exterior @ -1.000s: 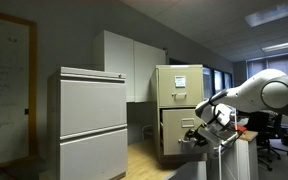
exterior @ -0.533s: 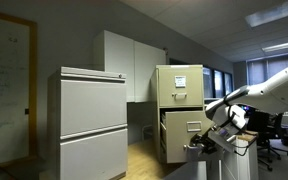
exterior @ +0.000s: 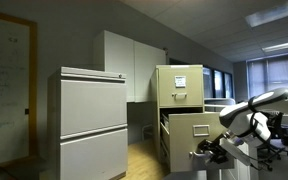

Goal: Pull out the bottom drawer of the file cabinet on the right

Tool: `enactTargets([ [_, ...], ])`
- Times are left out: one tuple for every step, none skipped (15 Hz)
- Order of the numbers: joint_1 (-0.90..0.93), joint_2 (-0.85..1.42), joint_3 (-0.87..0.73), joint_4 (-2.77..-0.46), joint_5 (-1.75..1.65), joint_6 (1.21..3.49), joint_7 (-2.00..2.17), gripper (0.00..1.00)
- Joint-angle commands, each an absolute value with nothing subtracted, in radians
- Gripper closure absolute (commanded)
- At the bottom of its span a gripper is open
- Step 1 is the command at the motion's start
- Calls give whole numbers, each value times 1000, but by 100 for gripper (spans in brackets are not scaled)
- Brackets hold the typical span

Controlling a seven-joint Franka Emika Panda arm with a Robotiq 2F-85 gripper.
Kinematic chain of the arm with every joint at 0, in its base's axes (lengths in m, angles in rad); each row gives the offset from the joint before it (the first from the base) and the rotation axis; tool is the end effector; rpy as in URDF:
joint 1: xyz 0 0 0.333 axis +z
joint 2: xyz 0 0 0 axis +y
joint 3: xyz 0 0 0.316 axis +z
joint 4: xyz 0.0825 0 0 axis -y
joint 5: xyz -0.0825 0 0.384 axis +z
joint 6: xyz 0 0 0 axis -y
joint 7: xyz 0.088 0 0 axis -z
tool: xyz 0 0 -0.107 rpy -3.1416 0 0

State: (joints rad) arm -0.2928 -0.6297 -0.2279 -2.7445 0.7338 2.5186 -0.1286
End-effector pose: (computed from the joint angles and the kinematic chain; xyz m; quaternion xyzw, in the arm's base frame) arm 0.3237 -0.1903 0.4366 -0.8379 0.4085 -0.2535 0.2585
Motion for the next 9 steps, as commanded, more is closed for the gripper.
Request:
enactTargets([
  [-367,-627,-150,-2786,797,2552,-164,86],
  [-374,-661,-138,-2812,820,2561,-165,86],
  [-402,-674,-112,-2819,840,2551,-172,50],
  [-428,-676,-84,-2818,877,2568,-193,36],
  [-452,-677,-53,-2815,923,2594,-214,31],
  [-476,-679,-23,-2816,970,2618,-245,23],
  [-498,-687,13,-2817,1032,2659,-281,16],
  [-513,-692,43,-2819,1091,2687,-323,7],
  [-530,-702,76,-2821,1140,2704,-359,2],
])
